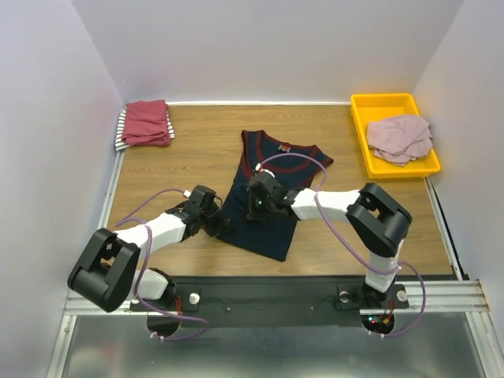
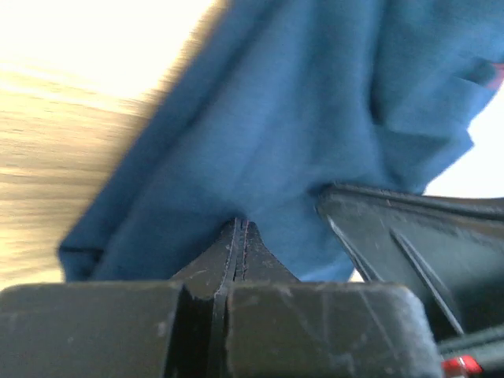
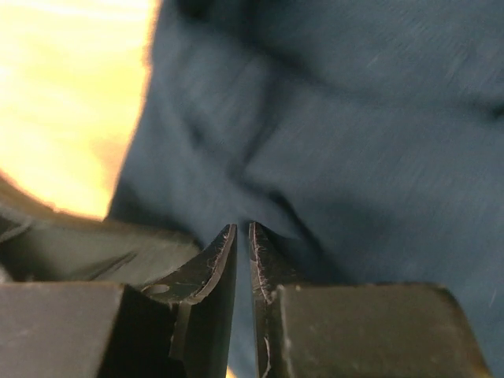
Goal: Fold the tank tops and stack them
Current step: Fold the tank top
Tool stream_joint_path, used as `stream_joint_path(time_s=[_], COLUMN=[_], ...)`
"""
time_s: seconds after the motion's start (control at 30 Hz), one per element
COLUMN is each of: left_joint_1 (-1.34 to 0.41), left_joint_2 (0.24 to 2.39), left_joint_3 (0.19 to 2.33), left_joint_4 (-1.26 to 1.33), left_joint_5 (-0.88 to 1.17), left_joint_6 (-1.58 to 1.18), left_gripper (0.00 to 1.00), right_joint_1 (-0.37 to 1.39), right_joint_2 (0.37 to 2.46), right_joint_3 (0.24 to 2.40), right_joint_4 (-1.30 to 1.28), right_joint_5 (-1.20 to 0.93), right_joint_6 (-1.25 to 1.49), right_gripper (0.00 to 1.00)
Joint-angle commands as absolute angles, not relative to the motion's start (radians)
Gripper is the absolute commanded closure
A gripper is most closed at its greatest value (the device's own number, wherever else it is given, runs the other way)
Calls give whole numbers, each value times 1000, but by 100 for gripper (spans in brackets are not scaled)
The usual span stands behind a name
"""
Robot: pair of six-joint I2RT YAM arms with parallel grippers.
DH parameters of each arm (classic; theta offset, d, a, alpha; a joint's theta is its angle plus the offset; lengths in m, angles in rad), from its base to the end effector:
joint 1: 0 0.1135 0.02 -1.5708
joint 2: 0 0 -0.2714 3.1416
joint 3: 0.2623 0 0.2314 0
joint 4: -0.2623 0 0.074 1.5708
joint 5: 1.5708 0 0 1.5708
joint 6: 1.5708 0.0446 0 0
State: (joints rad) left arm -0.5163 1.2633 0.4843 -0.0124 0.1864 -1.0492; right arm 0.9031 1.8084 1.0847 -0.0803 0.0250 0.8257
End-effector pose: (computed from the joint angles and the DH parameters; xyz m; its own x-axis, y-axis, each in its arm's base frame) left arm 0.1889 -0.1167 0.1740 -0.8271 -0.5102 -0.2359 -0.2382 0.6982 -0.6751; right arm 0.2321 0.2925 0.1889 -0.8714 0.0816 -0.4837 -0.1972 0.8446 0.4978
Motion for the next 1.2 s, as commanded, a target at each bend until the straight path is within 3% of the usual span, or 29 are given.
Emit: stream_joint_path(time_s=[0.0,0.57,0.87,1.0,1.1,1.17], left_joint_1=[-520,-515,-515,-515,-515,-512], left_joint_2=[1308,1336,1209,1144,1135,1138], left_joint_3=[494,480,598,682,744,756], left_joint_4=[-64,-147,-83,-149,-303,-380], left_joint_5=[130,91,170,120,-38,-131], left_joint_6=[-1065,-1063,-910,-874,-891,-888], left_gripper=[100,100,100,92,75,69], right_joint_1=[833,584,565,578,664,715], right_joint_2=[1868,2028,1866,1738,1634,1583], right_joint_3=[1150,1284,1284,1188,1070,1005], right_joint_4=[-9,23,-20,-47,-109,-152], right_joint_5=[-23,-74,-52,-40,-6,34], right_joint_6=[799,767,696,703,713,744], right_gripper=[83,83,79,78,78,78])
